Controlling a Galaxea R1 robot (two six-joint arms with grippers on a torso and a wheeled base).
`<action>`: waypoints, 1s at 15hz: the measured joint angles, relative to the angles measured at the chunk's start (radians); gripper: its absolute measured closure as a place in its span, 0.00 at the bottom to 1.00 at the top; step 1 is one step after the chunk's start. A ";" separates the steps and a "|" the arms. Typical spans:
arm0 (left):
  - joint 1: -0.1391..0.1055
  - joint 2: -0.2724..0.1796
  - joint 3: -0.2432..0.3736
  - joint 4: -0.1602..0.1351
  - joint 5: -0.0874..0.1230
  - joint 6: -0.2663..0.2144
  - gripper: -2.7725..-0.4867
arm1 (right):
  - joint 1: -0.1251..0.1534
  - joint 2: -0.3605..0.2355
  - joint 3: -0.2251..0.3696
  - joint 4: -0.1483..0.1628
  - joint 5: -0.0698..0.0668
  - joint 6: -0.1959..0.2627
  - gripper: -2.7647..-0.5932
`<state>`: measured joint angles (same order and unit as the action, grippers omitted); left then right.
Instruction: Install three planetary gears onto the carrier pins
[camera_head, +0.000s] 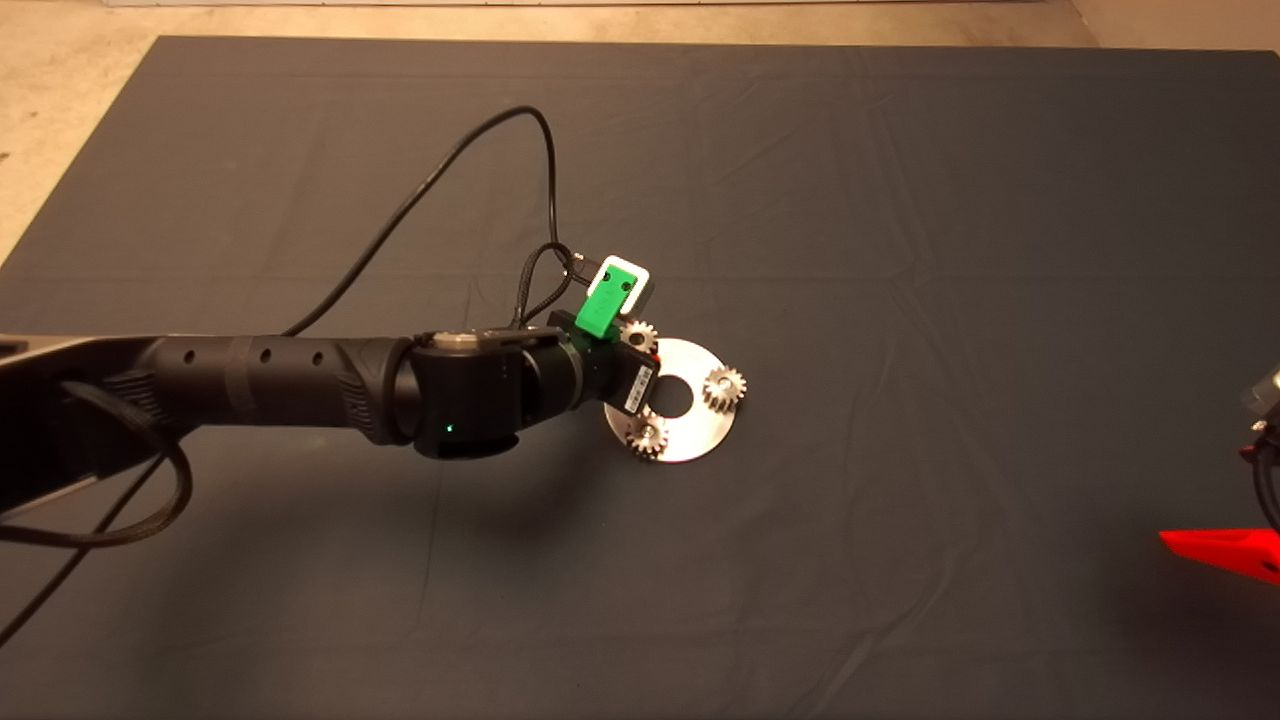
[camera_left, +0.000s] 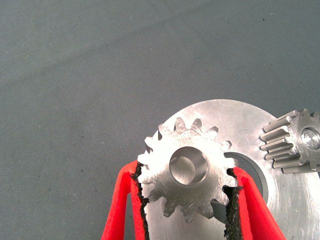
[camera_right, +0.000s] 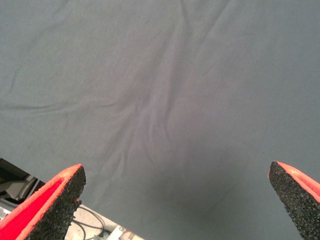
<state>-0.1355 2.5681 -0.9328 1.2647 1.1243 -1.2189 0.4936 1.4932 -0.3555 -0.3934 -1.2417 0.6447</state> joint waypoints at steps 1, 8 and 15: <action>0.003 0.000 0.000 0.003 0.000 0.000 0.96 | 0.000 0.000 0.000 0.000 0.001 0.000 0.01; 0.021 0.002 -0.045 0.012 -0.087 0.000 0.96 | 0.000 0.000 0.001 0.000 -0.001 0.003 0.01; 0.013 0.018 -0.105 0.025 -0.144 0.000 0.96 | 0.000 0.000 0.001 0.000 -0.001 0.003 0.01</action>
<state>-0.1226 2.5856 -1.0381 1.2898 0.9798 -1.2185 0.4939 1.4936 -0.3545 -0.3934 -1.2426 0.6479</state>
